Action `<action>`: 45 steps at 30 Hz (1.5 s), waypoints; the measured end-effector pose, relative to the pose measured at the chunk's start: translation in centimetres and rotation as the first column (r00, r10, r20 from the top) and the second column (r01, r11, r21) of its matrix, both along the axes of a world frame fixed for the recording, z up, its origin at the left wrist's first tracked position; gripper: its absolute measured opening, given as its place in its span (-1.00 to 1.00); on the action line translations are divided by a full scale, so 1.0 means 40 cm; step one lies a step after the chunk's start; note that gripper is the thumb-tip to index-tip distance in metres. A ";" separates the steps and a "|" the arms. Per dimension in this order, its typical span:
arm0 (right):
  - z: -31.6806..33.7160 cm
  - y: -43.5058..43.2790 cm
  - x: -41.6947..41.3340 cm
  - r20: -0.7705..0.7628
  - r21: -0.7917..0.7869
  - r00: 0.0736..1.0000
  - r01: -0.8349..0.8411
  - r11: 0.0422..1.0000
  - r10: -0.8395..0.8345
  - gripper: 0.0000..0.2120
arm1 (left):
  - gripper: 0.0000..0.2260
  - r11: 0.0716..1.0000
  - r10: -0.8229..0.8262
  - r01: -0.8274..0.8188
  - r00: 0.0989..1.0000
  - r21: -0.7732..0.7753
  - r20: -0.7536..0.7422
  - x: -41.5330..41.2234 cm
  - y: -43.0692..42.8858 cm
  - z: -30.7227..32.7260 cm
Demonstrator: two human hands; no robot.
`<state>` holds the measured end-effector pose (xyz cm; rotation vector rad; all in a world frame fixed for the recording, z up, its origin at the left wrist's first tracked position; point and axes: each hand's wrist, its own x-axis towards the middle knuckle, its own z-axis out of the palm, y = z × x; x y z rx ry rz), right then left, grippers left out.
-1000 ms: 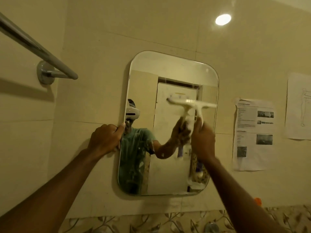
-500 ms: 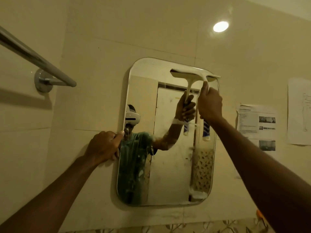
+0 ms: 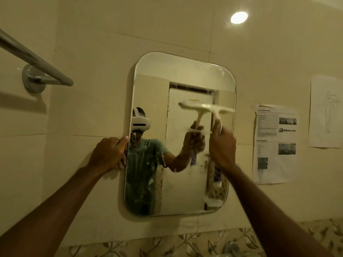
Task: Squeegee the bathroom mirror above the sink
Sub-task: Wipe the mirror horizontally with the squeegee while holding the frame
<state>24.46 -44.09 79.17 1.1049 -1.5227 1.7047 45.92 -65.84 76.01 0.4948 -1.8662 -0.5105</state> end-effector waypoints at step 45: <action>-0.355 0.012 0.046 0.167 0.165 0.981 0.074 0.983 -0.102 -0.49 | -0.53 0.879 0.409 -0.443 0.891 -0.178 -0.198 -0.049 0.039 -0.070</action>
